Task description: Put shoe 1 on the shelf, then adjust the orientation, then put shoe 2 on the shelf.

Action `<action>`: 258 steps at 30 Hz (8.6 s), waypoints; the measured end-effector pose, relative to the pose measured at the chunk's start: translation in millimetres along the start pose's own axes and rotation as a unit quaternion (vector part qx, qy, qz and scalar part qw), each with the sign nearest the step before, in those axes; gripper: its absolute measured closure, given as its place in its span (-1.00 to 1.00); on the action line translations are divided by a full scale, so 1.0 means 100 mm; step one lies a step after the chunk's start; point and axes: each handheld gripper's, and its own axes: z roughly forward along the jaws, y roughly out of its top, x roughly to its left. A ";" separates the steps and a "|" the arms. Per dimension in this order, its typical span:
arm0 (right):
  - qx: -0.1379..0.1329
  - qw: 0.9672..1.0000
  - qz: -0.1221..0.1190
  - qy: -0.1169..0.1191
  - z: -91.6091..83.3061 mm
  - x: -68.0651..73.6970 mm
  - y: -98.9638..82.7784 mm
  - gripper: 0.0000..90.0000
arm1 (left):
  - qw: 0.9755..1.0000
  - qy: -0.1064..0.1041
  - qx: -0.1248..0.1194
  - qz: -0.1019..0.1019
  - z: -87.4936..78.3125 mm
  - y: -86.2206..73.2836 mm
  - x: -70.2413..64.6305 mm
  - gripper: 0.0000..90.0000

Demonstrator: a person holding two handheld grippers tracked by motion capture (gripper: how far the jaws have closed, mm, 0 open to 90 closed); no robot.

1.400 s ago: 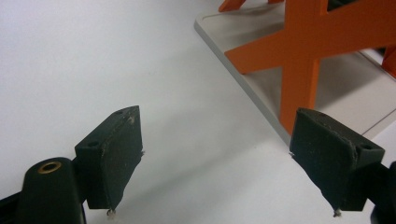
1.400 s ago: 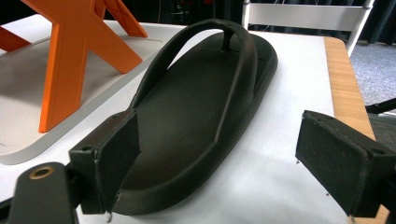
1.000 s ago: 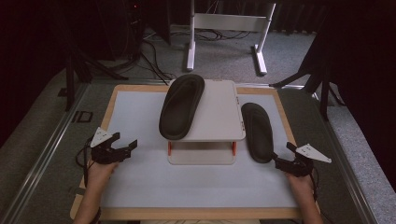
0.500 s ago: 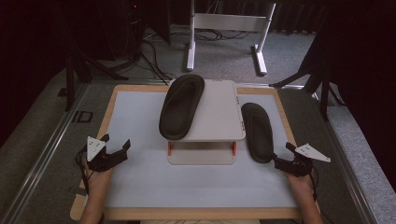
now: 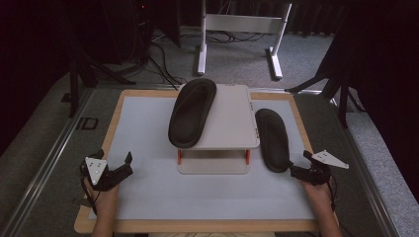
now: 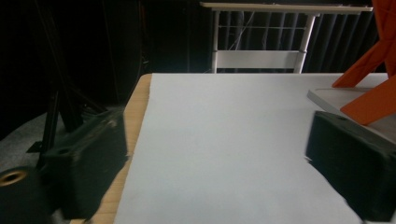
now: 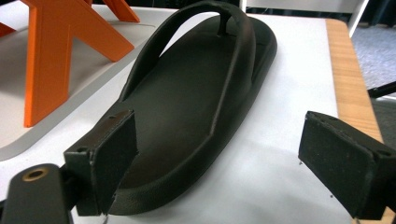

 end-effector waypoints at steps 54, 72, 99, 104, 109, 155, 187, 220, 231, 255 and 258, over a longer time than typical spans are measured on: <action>0.259 0.965 -0.032 -0.006 0.72 -0.22 1.39 -0.17 | 0.999 -0.034 0.010 0.005 0.02 0.01 0.01 -0.95; 0.353 0.934 -0.059 0.006 1.18 -0.16 1.55 -0.05 | 0.999 -0.037 0.012 0.003 0.02 0.01 0.01 -0.96; 0.423 0.904 -0.057 -0.017 1.39 -0.18 1.41 0.51 | 0.999 -0.038 0.011 0.000 0.02 0.01 0.01 -0.96; 0.419 0.907 -0.044 -0.024 1.39 -0.20 1.40 0.61 | 0.999 -0.038 0.011 0.000 0.02 0.01 0.01 -0.96; 0.426 0.903 -0.052 -0.033 1.40 -0.17 1.41 0.70 | 0.999 -0.038 0.011 0.000 0.02 0.01 0.01 -0.96; 0.366 0.927 -0.053 -0.059 0.86 -0.31 2.13 0.75 | 0.999 -0.037 0.013 -0.001 0.03 0.01 0.02 -0.95; 0.321 0.939 -0.119 -0.008 0.66 0.55 3.09 0.75 | 0.999 -0.038 0.012 -0.002 0.02 0.01 0.02 -0.96; 0.368 0.916 -0.157 0.004 1.15 1.14 3.04 0.74 | 0.999 -0.040 0.011 -0.003 0.02 0.01 0.02 -0.96; 0.350 0.924 -0.143 0.049 1.02 1.09 2.96 0.53 | 0.999 -0.040 0.012 -0.002 0.02 0.01 0.02 -0.95; 0.334 0.928 -0.142 0.082 1.02 1.26 2.93 0.49 | 0.999 -0.039 0.012 -0.003 0.02 0.01 0.02 -0.96; 0.334 0.928 -0.147 0.082 1.01 1.28 2.92 0.47 | 0.999 -0.040 0.011 -0.002 0.02 0.01 0.02 -0.95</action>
